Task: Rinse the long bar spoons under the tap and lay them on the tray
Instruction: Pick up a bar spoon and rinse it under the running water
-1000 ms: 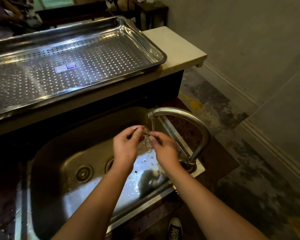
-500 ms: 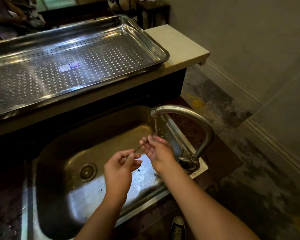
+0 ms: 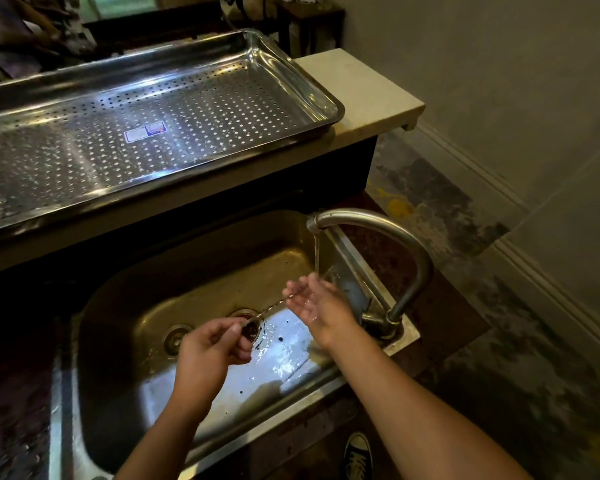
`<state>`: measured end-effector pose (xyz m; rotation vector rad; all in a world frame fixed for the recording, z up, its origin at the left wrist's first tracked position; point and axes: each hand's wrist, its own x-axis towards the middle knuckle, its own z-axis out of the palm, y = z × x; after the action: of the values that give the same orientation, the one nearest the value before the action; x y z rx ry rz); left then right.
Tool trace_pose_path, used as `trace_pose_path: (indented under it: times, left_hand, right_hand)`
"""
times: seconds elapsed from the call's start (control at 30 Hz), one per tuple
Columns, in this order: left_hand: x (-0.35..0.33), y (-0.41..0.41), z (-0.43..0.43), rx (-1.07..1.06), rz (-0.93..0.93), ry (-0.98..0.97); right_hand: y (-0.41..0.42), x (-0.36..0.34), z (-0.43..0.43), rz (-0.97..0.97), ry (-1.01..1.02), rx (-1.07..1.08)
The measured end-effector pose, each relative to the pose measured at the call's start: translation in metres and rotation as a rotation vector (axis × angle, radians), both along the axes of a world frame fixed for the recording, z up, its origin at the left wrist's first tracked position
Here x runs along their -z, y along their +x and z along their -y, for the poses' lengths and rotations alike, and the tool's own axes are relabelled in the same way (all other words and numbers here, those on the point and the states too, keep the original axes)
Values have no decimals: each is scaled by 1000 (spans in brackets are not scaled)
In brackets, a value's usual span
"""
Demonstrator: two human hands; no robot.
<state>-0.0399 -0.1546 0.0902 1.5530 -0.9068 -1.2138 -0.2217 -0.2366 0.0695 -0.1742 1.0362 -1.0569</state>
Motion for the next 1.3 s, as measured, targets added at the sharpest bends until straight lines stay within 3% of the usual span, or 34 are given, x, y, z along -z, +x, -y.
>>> trace_pose_path:
  times: [0.17,0.5,0.7,0.9,1.03,1.3]
  left_hand:
    - [-5,29,-5,-117,20,-1]
    - [13,31,-8,-102,4,63]
    - [30,24,-10,-97,-28,107]
    - [42,1,2,-124,-128,144]
    - [42,-26,7,-51,-123,166]
    - [40,-42,12,82,-152,129]
  right_hand:
    - [-12,1,14,0,28,177]
    - [-13,11,6,-90,-60,136]
    - [-22,-5,11,-136,-177,-80]
    - [-18,-15,13,-224,-207,-91]
    - [-10,-9,4,-298,-209,-228]
    - [-23,-15,26,-366,-238,-75]
